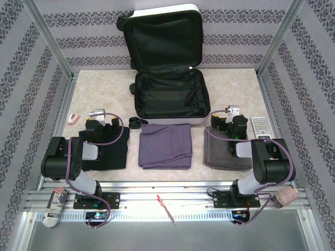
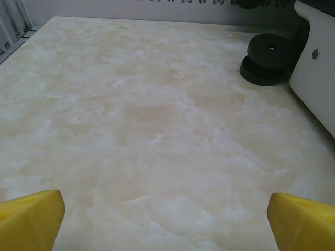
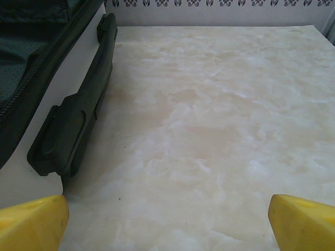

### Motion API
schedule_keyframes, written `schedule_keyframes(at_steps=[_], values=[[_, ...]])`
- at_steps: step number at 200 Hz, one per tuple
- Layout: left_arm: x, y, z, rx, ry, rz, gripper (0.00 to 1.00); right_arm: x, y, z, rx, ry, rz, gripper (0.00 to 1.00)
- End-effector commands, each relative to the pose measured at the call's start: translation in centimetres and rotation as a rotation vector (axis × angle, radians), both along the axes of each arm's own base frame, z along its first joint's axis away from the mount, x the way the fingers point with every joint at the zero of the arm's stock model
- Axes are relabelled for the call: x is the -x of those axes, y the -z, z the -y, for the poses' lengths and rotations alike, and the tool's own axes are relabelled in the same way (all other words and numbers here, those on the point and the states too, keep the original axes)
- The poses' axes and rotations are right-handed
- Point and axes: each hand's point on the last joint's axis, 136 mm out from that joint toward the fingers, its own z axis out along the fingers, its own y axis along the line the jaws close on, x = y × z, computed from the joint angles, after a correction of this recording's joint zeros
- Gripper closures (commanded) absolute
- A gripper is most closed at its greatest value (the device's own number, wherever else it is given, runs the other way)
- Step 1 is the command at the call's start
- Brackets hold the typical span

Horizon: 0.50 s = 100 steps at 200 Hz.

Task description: Pack the luggage

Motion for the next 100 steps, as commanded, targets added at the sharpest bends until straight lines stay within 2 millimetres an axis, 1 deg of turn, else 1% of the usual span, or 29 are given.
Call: schedule_keyframes(at_steps=[1, 31, 47, 56, 71, 82, 93, 95, 100], values=[[-0.6, -0.8, 0.2, -0.012, 0.007, 0.03, 0.01, -0.6, -1.5, 0.0, -0.013, -0.007, 0.041, 0.02], [-0.5, -0.8, 0.2, -0.013, 0.008, 0.029, 0.01, -0.6, -1.5, 0.0, -0.011, -0.007, 0.042, 0.02], [-0.3, -1.2, -0.4, -0.011, -0.032, 0.046, 0.01, -0.6, -1.5, 0.1, -0.009, -0.004, 0.044, 0.02], [0.1, -1.4, -0.7, -0.01, -0.048, 0.057, 0.01, -0.7, -1.6, 0.5, -0.003, 0.027, 0.041, 0.02], [0.6, -2.4, -0.6, -0.016, -0.042, 0.086, 0.01, -0.6, -2.2, 1.1, -0.009, 0.059, 0.035, 0.02], [0.9, -3.4, -0.6, -0.019, -0.045, 0.095, 0.01, -0.4, -3.1, 1.1, -0.007, 0.06, 0.041, 0.02], [1.2, -4.9, -1.1, -0.021, -0.076, 0.097, 0.01, -0.2, -4.2, 1.2, -0.006, 0.065, 0.059, 0.02], [1.3, -5.0, -1.2, -0.021, -0.085, 0.092, 0.01, 0.0, -4.0, 1.2, -0.006, 0.068, 0.047, 0.02], [1.4, -5.8, -1.6, -0.02, -0.112, 0.092, 0.01, 0.2, -4.6, 1.3, -0.001, 0.078, 0.048, 0.02]])
